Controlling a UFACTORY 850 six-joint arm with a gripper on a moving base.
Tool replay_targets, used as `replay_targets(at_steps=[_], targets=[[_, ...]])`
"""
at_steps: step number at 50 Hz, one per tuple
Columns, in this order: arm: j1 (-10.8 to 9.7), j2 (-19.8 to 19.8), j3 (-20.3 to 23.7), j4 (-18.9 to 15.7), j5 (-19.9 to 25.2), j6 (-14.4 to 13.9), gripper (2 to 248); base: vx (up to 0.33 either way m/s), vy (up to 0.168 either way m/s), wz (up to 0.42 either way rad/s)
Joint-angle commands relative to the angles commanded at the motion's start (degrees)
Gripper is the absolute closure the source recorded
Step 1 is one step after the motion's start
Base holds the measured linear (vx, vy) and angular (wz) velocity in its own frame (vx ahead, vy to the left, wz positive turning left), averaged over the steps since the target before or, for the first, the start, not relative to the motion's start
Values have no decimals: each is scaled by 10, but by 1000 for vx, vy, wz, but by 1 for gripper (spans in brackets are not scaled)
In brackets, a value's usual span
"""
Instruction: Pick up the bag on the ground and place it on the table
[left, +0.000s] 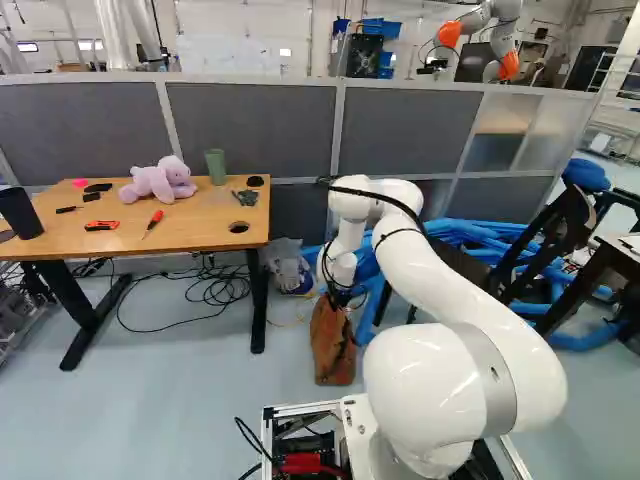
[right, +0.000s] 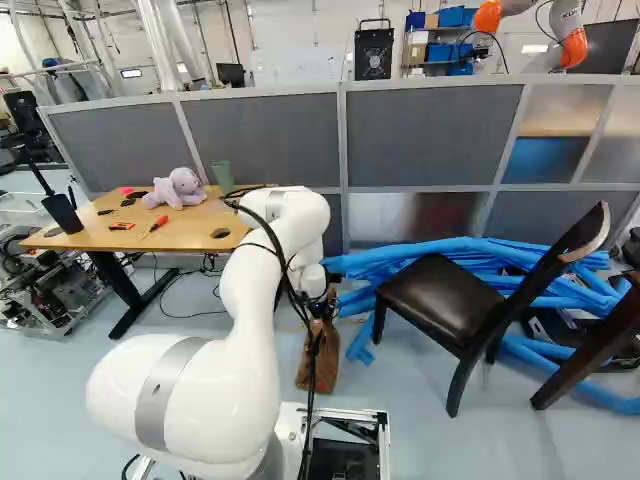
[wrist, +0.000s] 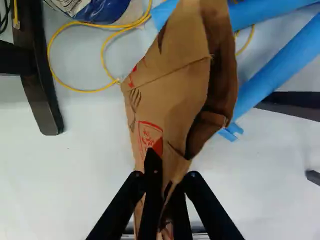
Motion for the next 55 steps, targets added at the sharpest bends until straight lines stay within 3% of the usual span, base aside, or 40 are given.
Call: replay_targets(at_steps=[55], targets=[[0, 119, 107, 0, -16, 0, 225, 0, 0, 0]])
